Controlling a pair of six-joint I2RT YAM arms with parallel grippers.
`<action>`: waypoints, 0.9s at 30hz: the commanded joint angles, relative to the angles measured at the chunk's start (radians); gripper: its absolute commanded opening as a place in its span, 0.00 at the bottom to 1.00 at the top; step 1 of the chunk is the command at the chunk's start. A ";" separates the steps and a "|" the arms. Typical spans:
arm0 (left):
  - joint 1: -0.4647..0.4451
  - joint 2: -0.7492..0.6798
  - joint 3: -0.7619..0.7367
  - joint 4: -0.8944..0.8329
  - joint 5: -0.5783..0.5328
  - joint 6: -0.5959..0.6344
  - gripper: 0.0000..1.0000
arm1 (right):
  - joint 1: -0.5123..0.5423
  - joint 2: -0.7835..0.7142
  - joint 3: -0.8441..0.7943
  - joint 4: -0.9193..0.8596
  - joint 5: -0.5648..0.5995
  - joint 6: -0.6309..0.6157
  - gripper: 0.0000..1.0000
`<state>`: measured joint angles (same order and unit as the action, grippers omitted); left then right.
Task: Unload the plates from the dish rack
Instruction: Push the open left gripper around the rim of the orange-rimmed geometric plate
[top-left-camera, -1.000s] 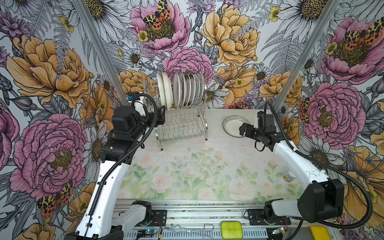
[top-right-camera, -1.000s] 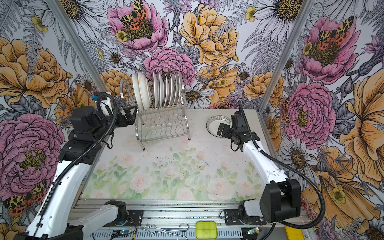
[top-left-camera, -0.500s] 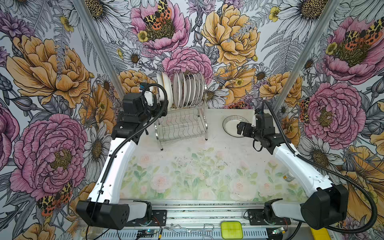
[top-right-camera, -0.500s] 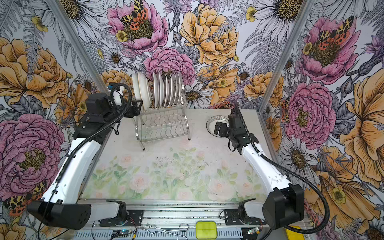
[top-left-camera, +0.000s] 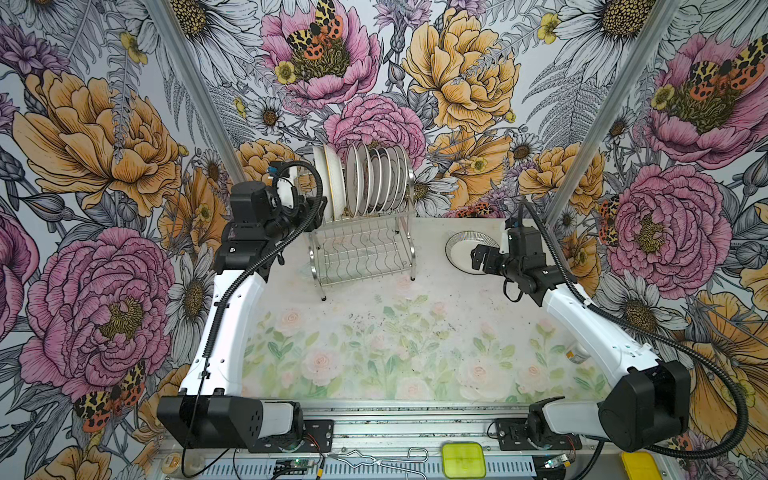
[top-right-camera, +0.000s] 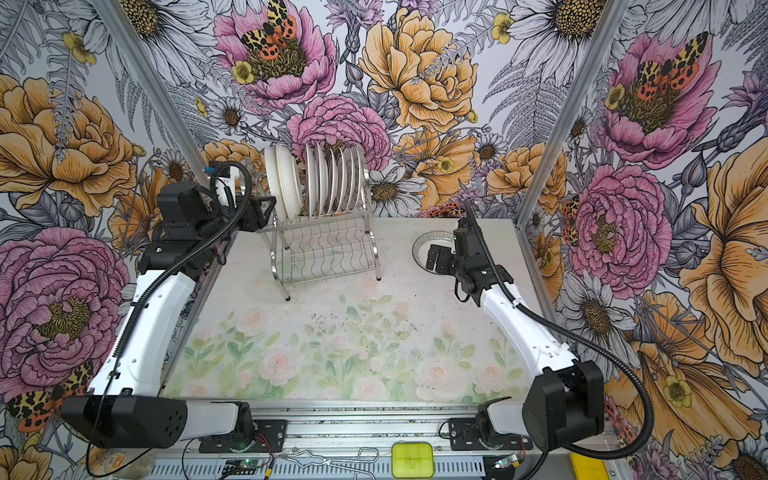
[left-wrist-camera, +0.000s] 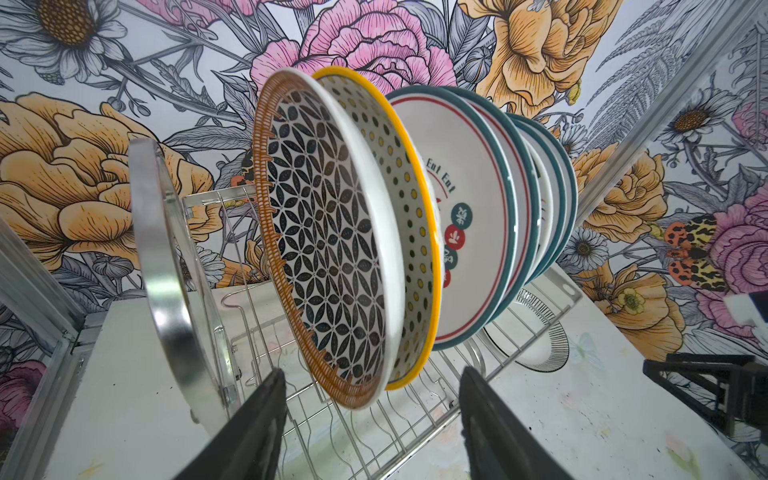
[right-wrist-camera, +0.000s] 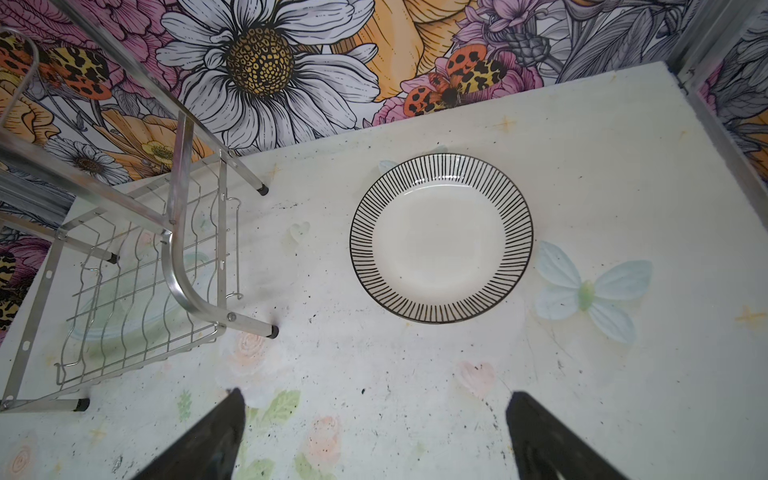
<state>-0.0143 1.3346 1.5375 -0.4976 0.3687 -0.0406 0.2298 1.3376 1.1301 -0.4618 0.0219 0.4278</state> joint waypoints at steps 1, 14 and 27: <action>0.014 -0.025 -0.017 0.047 0.074 0.027 0.61 | 0.006 0.005 0.031 0.025 0.001 -0.009 0.99; 0.050 0.059 0.020 0.054 0.168 0.045 0.44 | 0.005 0.008 0.036 0.022 -0.005 0.000 0.99; 0.044 0.087 0.007 0.108 0.207 0.038 0.36 | 0.006 0.017 0.042 0.023 -0.008 0.005 1.00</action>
<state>0.0246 1.4113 1.5333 -0.4282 0.5369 -0.0078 0.2302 1.3396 1.1316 -0.4595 0.0216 0.4282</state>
